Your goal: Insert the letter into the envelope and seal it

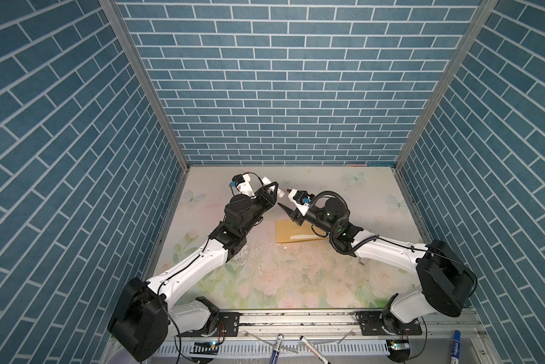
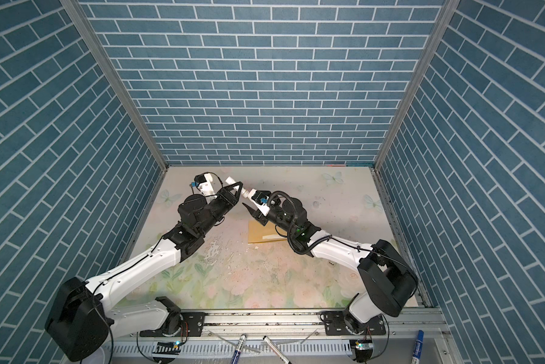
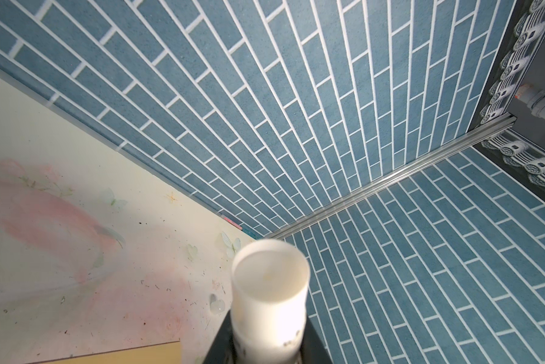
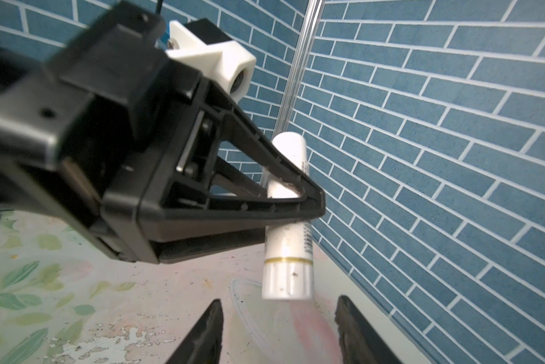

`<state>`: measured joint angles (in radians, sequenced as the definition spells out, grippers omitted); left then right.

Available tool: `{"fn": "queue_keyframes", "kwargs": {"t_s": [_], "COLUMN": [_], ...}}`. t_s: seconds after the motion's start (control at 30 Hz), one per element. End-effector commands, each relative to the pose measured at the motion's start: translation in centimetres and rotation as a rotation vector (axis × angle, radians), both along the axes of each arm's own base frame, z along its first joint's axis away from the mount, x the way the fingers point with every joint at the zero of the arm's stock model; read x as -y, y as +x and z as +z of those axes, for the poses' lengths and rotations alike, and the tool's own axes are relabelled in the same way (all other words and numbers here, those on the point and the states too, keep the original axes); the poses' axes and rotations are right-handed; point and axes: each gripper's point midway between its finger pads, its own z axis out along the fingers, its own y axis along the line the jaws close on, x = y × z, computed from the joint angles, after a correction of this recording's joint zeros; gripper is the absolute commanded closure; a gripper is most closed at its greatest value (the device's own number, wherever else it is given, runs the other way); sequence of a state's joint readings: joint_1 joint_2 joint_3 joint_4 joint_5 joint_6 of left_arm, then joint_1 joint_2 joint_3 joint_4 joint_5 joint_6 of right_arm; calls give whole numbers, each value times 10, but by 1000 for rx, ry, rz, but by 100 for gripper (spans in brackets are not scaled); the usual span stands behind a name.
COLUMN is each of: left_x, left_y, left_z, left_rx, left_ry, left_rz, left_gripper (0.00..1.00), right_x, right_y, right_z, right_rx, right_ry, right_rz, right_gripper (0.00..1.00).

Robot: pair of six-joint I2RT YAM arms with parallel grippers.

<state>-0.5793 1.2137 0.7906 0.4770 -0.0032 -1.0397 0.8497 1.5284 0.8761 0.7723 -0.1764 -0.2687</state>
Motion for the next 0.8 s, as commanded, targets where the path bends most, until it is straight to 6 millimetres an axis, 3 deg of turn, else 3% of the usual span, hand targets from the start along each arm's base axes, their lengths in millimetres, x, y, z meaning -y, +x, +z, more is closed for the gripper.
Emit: {"fn": "queue_keyframes", "kwargs": {"t_s": [0.0,0.77], "left_x": [1,-1], "left_y": [-2,-2], "left_z": [16,8], "left_rx": [41,35], "left_ry": [-30,-15], "left_rz": [-6,2], "left_gripper": [100,100], "right_x": [-4,-9], "right_y": [4,12], "right_z": [28,39], "right_rx": [99,109], "right_ry": [44,94], "right_rz": [-24,-49], "right_gripper": [47,59]}}
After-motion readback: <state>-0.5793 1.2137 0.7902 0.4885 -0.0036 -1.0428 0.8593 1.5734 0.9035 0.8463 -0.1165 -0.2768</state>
